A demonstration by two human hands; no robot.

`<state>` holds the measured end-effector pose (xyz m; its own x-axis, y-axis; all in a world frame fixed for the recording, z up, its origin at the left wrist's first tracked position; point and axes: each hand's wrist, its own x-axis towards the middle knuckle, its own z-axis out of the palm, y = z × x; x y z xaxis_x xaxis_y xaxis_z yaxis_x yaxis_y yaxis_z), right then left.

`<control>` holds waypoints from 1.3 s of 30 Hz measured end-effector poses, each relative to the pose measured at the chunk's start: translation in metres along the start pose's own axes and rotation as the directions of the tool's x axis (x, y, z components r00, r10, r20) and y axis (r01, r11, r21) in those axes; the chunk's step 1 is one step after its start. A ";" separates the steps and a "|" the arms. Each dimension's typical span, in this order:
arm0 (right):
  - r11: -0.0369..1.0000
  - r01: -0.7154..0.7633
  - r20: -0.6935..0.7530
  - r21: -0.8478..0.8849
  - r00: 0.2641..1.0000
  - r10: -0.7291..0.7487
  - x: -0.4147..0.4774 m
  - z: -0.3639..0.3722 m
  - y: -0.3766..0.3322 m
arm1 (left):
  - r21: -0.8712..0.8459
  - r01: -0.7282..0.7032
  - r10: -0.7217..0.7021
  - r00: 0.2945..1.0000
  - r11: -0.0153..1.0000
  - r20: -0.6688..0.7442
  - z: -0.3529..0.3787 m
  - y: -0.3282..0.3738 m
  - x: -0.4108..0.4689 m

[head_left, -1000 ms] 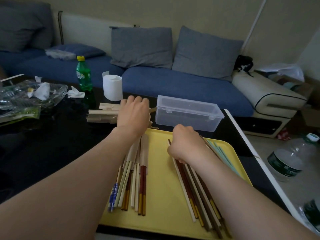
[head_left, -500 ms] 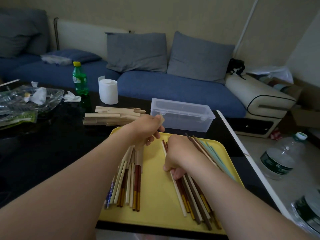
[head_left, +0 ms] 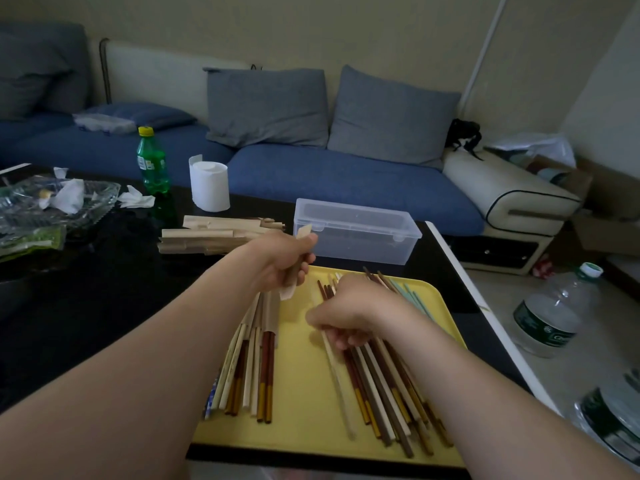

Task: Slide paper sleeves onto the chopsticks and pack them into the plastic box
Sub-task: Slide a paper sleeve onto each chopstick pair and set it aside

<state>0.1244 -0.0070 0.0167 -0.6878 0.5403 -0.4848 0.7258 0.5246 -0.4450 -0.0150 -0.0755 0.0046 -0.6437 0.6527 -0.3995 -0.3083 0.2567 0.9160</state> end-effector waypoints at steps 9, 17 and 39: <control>0.966 0.209 0.044 0.154 0.975 -0.218 -0.014 -0.022 0.005 | -0.189 0.022 -0.056 0.982 0.982 -0.178 0.003 0.004 0.003; 0.992 0.129 0.213 -0.006 0.969 -0.125 -0.014 -0.025 0.006 | -0.234 -0.012 -0.049 0.966 0.972 -0.255 -0.001 0.002 0.011; 0.930 0.187 0.085 0.315 0.971 -0.224 -0.014 -0.032 0.021 | -0.191 0.033 -0.020 0.997 0.981 0.071 0.016 0.004 -0.009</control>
<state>0.1492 0.0177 0.0386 -0.8294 0.3509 -0.4348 0.5507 0.3819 -0.7422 0.0013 -0.0688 0.0125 -0.5858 0.6968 -0.4139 -0.4576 0.1371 0.8785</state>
